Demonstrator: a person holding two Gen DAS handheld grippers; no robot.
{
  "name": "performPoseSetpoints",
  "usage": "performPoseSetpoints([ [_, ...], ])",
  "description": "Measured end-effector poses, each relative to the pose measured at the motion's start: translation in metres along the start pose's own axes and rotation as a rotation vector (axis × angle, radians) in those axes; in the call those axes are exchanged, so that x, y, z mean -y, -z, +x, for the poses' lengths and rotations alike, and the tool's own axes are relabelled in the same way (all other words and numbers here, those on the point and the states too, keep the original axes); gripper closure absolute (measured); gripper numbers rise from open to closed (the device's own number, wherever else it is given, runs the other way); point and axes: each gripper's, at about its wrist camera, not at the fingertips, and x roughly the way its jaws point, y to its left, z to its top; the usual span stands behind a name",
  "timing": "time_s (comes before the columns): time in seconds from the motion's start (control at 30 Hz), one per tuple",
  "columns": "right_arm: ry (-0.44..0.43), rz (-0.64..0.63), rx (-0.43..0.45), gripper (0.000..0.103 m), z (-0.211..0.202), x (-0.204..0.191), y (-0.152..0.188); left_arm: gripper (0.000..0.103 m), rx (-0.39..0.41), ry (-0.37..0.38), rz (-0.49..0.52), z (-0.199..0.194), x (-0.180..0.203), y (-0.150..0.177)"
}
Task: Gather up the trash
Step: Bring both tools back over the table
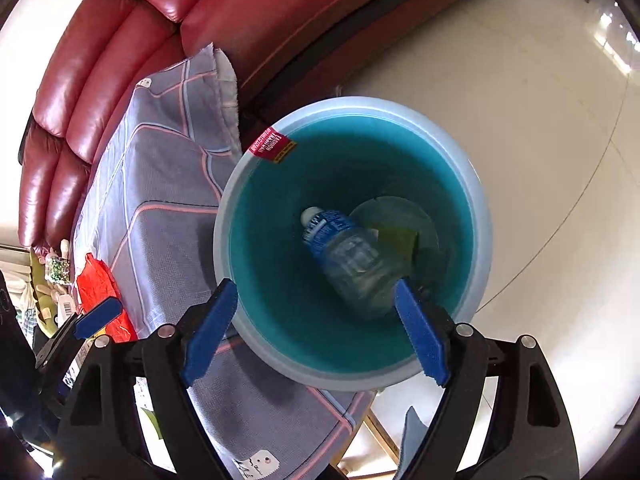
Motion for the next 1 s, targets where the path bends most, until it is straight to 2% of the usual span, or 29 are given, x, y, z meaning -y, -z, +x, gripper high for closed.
performPoseSetpoints([
  [0.27,0.069,-0.001,0.032,0.016,-0.010,-0.009,0.012,0.006,0.024,0.000,-0.021,-0.019,-0.010,0.015],
  [0.6,0.086,-0.105,0.060,0.016,-0.030,-0.053,0.036,0.005,0.089,-0.023,-0.048,-0.057,-0.025,0.045],
  [0.73,0.076,-0.157,0.062,0.016,-0.032,-0.076,0.048,0.005,0.123,-0.082,-0.073,-0.082,-0.036,0.062],
  [1.0,0.061,-0.277,0.027,0.016,-0.021,-0.131,0.075,0.005,0.203,-0.281,-0.204,-0.141,-0.088,0.091],
])
